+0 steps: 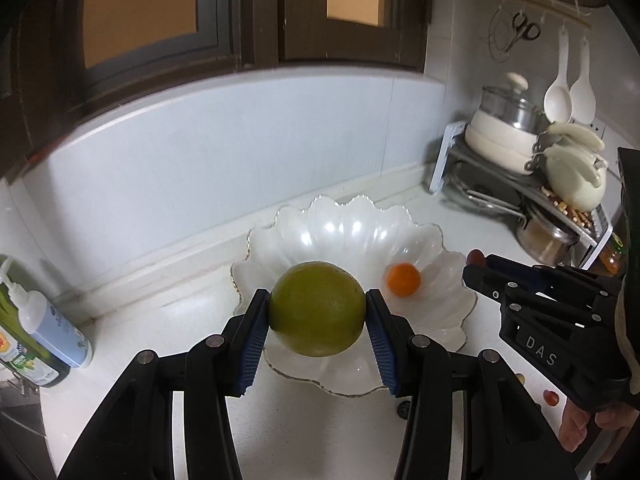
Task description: Organize fruits
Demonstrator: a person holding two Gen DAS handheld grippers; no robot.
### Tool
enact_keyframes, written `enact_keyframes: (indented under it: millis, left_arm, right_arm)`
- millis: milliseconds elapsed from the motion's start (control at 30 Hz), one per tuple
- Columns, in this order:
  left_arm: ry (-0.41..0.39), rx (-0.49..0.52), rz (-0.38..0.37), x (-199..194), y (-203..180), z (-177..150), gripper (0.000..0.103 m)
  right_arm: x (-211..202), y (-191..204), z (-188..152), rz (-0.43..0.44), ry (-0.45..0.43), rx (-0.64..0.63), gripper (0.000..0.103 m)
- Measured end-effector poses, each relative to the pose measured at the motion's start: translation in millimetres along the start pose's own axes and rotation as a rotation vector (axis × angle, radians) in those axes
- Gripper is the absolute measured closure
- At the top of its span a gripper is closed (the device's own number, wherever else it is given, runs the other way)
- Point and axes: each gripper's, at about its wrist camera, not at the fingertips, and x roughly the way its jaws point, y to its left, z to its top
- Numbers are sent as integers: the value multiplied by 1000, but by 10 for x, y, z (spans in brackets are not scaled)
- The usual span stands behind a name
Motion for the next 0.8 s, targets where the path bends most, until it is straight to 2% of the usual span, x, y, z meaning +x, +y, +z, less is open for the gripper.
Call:
enact_keyframes:
  millis: [267, 800]
  left_arm:
    - [112, -9, -27, 402, 29, 23, 56]
    - [276, 50, 0, 973, 9, -31, 56]
  right_arm:
    - [338, -74, -6, 21, 103, 25, 82]
    - [830, -57, -59, 3, 268, -33, 82]
